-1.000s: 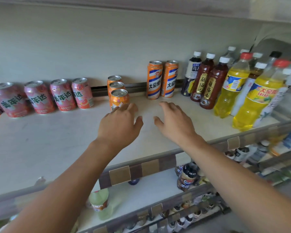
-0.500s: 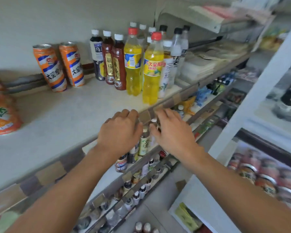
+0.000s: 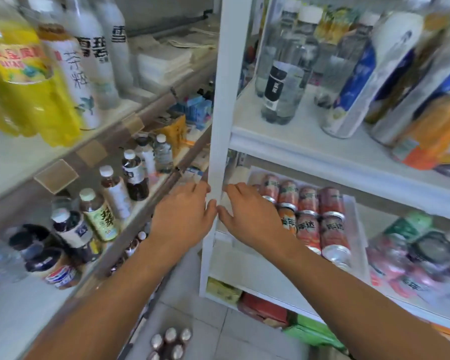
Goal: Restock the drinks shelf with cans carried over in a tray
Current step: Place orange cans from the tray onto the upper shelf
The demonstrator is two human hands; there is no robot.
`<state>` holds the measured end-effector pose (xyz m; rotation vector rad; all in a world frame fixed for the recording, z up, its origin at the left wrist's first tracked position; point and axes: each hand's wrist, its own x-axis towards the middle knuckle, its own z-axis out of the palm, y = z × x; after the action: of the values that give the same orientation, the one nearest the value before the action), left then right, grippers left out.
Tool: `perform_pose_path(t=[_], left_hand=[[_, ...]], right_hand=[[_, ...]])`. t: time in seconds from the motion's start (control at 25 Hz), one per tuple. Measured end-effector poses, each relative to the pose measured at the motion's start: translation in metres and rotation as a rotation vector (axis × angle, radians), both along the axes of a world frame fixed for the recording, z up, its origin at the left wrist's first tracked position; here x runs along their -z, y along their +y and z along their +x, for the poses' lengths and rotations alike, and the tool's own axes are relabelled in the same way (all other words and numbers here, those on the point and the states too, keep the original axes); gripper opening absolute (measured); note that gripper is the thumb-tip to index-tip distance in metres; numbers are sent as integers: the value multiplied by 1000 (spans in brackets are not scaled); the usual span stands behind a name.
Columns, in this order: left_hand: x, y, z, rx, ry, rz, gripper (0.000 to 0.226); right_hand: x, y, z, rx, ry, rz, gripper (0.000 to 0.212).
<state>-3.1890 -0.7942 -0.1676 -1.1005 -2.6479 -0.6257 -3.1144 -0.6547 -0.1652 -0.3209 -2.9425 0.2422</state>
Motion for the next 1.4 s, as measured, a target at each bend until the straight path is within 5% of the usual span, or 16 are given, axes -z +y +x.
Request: perform_pose_path(t=[0.6, 0.84, 1.04, 1.4], left_hand=[[69, 78, 19, 47, -166, -122, 31], [69, 73, 12, 5, -204, -154, 33], [70, 78, 13, 4, -194, -185, 32], [72, 80, 8, 15, -188, -200, 31]], right_hand=[[94, 100, 26, 294, -163, -188, 35], [101, 104, -1, 485, -279, -261, 71], [109, 90, -16, 528, -390, -167, 64], [110, 87, -30, 651, -349, -675, 64]])
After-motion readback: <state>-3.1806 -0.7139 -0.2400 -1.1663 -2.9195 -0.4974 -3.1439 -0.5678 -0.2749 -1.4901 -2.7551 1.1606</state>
